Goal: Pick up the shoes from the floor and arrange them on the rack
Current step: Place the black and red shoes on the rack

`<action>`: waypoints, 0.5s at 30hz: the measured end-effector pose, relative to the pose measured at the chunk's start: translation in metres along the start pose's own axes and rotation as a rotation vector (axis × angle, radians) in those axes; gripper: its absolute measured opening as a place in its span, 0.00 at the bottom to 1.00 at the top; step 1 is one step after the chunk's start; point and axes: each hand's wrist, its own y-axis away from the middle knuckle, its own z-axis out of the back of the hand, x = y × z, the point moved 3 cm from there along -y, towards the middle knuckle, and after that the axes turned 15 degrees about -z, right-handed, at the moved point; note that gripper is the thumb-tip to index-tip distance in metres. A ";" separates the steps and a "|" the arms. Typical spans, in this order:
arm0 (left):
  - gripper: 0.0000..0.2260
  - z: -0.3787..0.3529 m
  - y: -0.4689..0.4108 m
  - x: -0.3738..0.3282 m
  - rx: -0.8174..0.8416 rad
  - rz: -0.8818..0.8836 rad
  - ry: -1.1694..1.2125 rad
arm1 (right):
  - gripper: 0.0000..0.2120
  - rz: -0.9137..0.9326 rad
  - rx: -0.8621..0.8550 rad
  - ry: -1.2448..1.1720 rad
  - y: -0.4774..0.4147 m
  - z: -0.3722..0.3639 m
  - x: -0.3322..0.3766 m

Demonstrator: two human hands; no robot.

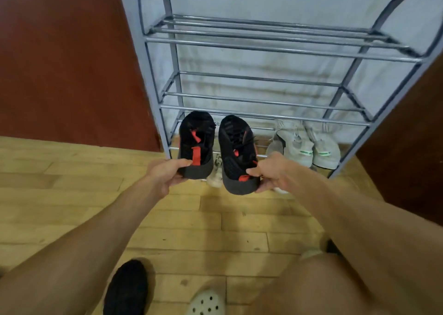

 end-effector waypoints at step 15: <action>0.26 -0.017 -0.134 -0.010 -0.130 -0.070 -0.058 | 0.15 0.041 0.066 -0.277 -0.118 -0.032 0.074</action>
